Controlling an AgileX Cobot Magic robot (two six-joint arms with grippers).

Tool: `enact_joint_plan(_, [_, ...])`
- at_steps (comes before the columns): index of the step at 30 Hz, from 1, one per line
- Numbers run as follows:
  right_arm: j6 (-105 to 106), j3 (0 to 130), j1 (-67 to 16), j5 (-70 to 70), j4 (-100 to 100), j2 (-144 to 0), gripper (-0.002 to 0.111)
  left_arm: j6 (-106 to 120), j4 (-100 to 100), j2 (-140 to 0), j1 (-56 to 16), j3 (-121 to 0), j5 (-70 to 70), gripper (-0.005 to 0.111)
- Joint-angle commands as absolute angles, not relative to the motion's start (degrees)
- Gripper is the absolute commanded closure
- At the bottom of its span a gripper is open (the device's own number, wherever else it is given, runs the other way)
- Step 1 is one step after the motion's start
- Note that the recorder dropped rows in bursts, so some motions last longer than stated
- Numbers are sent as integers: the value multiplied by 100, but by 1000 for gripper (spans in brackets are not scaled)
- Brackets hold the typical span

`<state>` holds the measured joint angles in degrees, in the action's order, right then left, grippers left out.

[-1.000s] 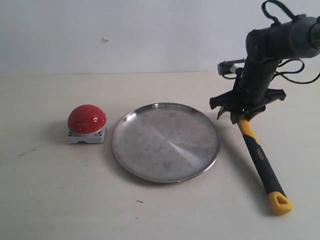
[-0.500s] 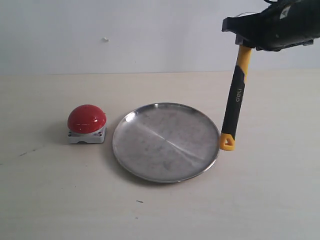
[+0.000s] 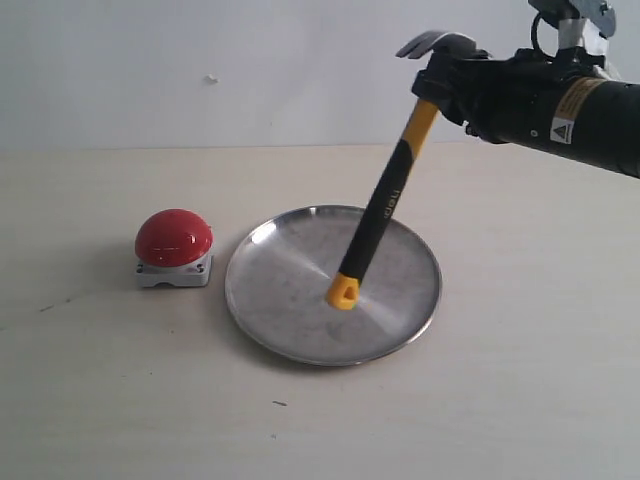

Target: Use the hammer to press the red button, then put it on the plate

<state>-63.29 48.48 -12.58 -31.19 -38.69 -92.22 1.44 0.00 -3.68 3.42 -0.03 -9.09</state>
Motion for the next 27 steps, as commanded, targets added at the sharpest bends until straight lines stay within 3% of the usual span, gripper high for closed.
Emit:
enact_joint_plan(1, [-7020, 4909, -1266, -3929, -4430, -9117, 108, 134, 0, -323, 351, 0, -887, 107])
enact_joint_plan(12, [-6993, 4909, -1266, -4197, -4515, -9117, 108, 134, 0, -323, 351, 0, -843, 107])
enact_joint_plan(18, [-6972, 4909, -1266, -4209, -4515, -9117, 108, -211, -83, -323, 351, 0, 744, 107])
enact_joint_plan(27, [-6972, 4909, -1266, -4209, -4515, -9117, 108, -1959, -83, -323, 351, 0, 1913, 107])
